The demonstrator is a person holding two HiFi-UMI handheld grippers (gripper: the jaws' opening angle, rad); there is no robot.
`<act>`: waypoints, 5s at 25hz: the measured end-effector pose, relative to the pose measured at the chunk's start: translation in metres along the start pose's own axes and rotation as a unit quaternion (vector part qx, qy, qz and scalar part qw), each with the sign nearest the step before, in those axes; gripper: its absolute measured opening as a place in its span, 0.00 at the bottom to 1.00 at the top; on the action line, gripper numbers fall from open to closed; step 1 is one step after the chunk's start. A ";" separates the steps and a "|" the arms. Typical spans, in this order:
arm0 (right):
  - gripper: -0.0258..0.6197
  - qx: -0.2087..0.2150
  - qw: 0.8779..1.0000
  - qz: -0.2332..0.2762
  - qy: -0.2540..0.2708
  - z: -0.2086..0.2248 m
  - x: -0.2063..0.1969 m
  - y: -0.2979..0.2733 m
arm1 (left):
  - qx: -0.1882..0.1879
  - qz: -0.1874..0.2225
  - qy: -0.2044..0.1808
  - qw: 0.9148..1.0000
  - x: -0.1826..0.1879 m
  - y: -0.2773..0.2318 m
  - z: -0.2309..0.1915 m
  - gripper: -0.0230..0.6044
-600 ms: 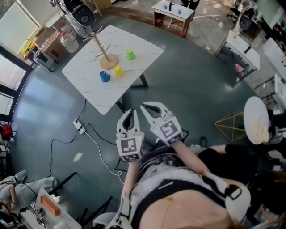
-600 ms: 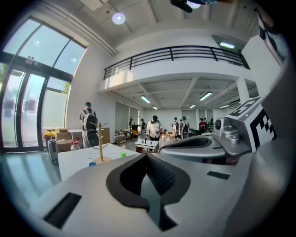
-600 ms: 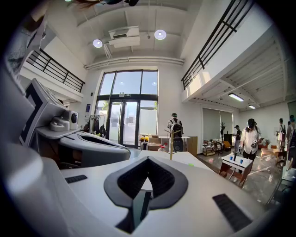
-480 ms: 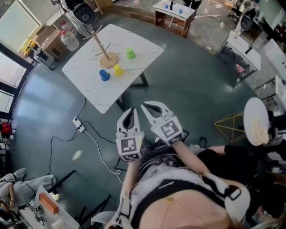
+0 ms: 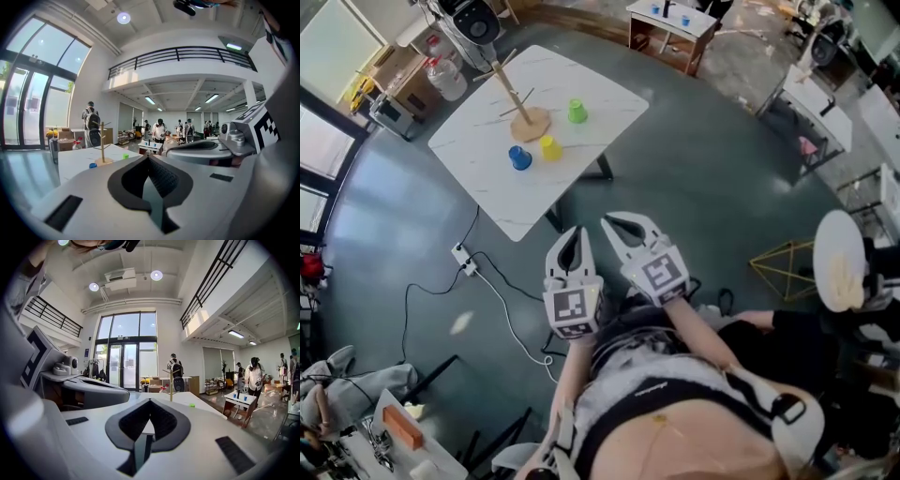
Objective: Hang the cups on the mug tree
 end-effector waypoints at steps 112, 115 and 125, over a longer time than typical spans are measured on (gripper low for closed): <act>0.04 0.198 0.974 -0.093 0.058 0.123 0.057 -0.391 | 0.205 -0.093 0.115 0.967 -0.051 -0.223 -0.300 0.05; 0.05 0.190 0.975 -0.097 0.061 0.121 0.057 -0.392 | 0.192 -0.098 0.109 0.970 -0.053 -0.226 -0.299 0.05; 0.05 0.199 0.972 -0.106 0.063 0.124 0.054 -0.405 | 0.186 -0.108 0.120 0.969 -0.063 -0.240 -0.303 0.05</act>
Point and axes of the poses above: the fingertips, and each gripper's own axes: y backward along the fingers, z to its right, x out of its top, the point moved 5 cm from there along y, backward along the fingers, and after that the axes turned 5 degrees about -y, right-handed, at the moved point
